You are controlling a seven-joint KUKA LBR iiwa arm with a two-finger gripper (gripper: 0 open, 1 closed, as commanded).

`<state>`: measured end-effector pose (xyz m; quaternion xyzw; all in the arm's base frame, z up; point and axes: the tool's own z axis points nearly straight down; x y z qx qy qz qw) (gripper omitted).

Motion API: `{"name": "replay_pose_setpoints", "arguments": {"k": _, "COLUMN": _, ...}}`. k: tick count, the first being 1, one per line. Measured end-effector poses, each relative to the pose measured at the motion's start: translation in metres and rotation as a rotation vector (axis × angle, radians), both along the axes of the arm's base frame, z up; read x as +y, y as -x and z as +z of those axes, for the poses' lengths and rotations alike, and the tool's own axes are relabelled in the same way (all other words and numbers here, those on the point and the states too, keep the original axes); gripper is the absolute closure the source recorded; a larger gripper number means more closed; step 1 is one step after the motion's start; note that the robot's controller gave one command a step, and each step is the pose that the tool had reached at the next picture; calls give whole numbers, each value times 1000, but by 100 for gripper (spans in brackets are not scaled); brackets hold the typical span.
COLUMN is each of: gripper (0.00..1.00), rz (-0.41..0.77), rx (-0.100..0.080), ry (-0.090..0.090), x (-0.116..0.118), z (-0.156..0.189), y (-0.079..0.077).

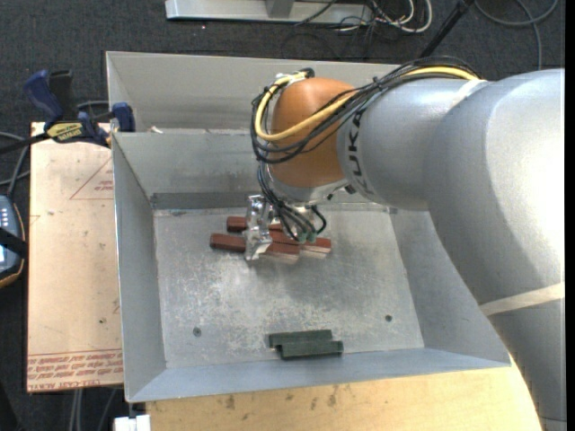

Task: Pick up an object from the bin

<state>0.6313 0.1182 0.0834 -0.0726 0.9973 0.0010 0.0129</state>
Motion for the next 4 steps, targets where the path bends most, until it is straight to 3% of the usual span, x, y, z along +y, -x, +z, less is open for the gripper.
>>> {"name": "replay_pose_setpoints", "arguments": {"k": 1, "gripper": 100, "rz": 0, "rx": 0, "ry": 0, "x": 0, "z": 0, "y": 0}}
{"name": "replay_pose_setpoints", "arguments": {"k": 2, "gripper": 0, "rz": 39, "rx": 16, "ry": 2, "x": -8, "z": 131, "y": -1}}
{"name": "replay_pose_setpoints", "arguments": {"k": 3, "gripper": 0, "rz": 40, "rx": 22, "ry": 3, "x": -8, "z": 128, "y": 0}}
{"name": "replay_pose_setpoints", "arguments": {"k": 4, "gripper": 0, "rz": -7, "rx": 19, "ry": 1, "x": -20, "z": 73, "y": 14}}
